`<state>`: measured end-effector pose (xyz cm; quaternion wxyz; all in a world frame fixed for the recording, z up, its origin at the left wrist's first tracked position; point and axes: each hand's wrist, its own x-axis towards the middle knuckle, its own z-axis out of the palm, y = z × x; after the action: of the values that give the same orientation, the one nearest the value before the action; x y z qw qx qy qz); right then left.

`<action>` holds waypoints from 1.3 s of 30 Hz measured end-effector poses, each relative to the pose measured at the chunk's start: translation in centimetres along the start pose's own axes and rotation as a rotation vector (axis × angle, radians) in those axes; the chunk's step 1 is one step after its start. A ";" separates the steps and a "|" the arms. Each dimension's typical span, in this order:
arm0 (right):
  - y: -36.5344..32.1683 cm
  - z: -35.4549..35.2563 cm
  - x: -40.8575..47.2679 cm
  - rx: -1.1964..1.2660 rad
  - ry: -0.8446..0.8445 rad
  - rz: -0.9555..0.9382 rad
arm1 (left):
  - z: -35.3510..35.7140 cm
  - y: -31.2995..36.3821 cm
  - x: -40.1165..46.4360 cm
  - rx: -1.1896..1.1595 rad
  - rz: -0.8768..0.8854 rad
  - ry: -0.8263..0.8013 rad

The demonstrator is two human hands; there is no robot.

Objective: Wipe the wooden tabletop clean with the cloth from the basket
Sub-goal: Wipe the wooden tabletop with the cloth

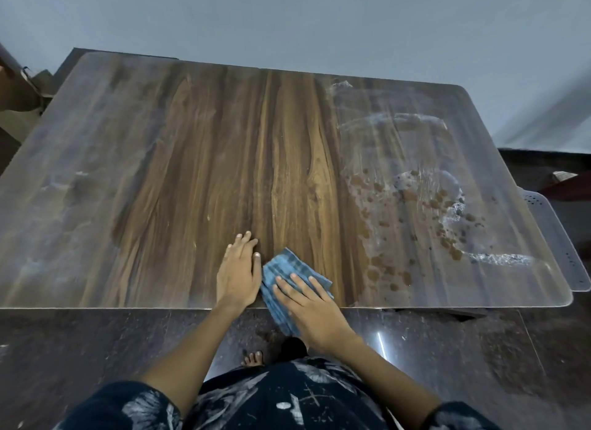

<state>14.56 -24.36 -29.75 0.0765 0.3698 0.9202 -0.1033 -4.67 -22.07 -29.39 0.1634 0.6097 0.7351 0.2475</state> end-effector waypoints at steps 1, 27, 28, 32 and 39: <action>0.9 -0.1 -1.0 0.003 0.015 -0.006 | 0.3 0.5 0.2 -0.007 0.016 -0.008; 19.4 -6.5 4.1 0.128 0.025 0.212 | 6.4 8.2 13.2 -0.011 0.017 0.044; 20.5 -6.6 4.8 0.128 0.028 0.238 | 6.6 8.4 13.7 -0.007 0.019 0.043; 24.9 -9.0 11.4 0.139 0.054 0.362 | 6.9 9.3 16.7 0.003 0.058 0.035; 27.0 -12.3 23.7 0.200 0.036 0.468 | 7.5 10.1 26.3 0.001 0.045 0.081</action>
<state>15.59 13.47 -26.61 0.0449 0.5803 0.7959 -0.1665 2.32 6.18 -28.21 0.1277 0.6157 0.7272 0.2753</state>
